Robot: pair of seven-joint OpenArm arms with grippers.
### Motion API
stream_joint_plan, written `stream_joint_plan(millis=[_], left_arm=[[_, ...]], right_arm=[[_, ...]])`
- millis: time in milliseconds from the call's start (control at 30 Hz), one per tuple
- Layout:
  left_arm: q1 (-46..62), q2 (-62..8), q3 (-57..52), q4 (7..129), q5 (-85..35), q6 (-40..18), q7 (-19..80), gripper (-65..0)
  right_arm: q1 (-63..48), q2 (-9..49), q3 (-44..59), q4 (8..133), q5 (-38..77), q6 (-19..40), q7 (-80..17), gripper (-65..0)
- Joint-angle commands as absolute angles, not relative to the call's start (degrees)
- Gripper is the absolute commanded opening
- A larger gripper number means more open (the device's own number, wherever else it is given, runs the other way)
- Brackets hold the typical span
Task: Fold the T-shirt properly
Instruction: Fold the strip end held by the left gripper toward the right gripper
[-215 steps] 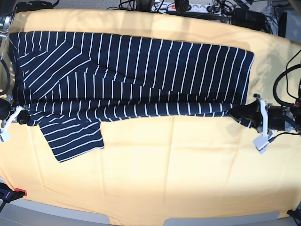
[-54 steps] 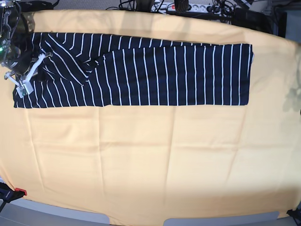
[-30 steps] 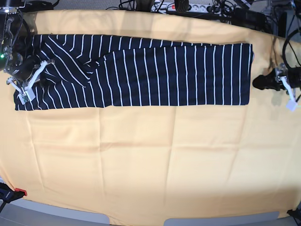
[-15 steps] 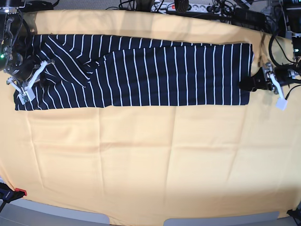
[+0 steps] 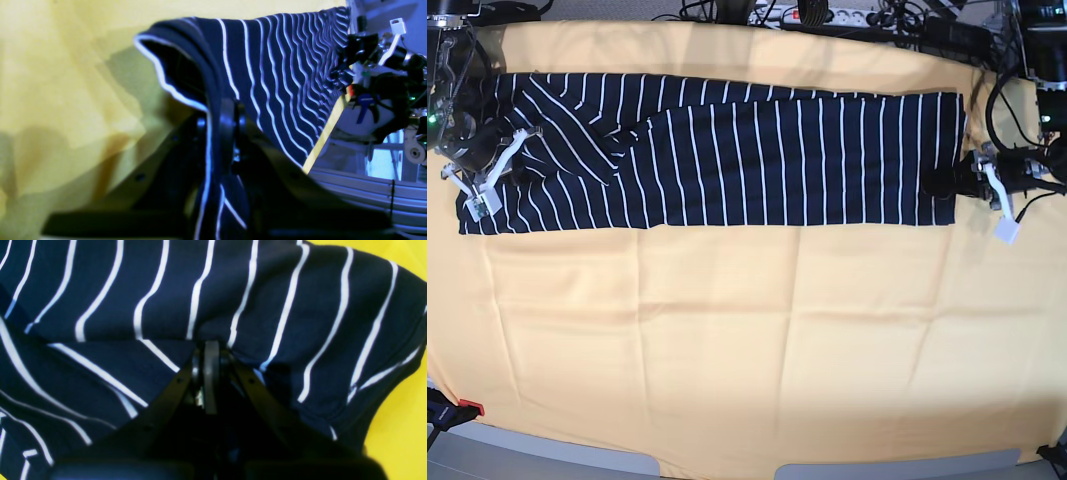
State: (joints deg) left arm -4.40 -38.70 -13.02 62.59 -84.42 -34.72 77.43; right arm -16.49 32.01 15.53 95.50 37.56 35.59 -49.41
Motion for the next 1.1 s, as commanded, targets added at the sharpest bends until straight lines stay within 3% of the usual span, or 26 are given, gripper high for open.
stream_joint_plan(millis=[0,133,200,500,667,767,1067], left_arm=[[-6.07,-40.56,-13.19,62.89,-84.64,-34.41,76.09,-65.0],[-10.24,-42.94,-13.19,62.89,-78.87,-32.80,71.85,-65.0],[-11.79,-43.35,-13.19,62.89,-75.13,-32.75,69.34,-65.0],[-13.34,-49.80,-13.19,62.89,-69.06,-31.62,65.21,-65.0],[-13.37,-52.73,-13.19,62.89,-79.33,-30.85,71.92,-65.0],[-13.34,-52.47,-13.19,62.92,-85.00,-33.19,77.82,-65.0],[-12.62,-45.58,-13.19,72.01,-85.00,-31.44,79.31,-65.0]], right_arm=[[-15.79,32.88,15.75,95.98,39.70,36.82,-48.97,-65.0],[-13.96,33.04,15.77,95.98,43.59,36.12,-49.54,-36.1],[-12.67,33.12,15.77,95.98,44.16,36.01,-49.56,-27.0],[-8.58,33.17,15.77,95.98,47.44,35.99,-52.58,-25.9],[-8.73,32.95,15.75,95.98,49.56,36.01,-52.56,-25.9],[-8.73,31.59,15.75,95.98,49.50,36.03,-52.56,-25.9],[-8.73,26.24,15.75,95.98,49.10,38.63,-52.58,-25.9]])
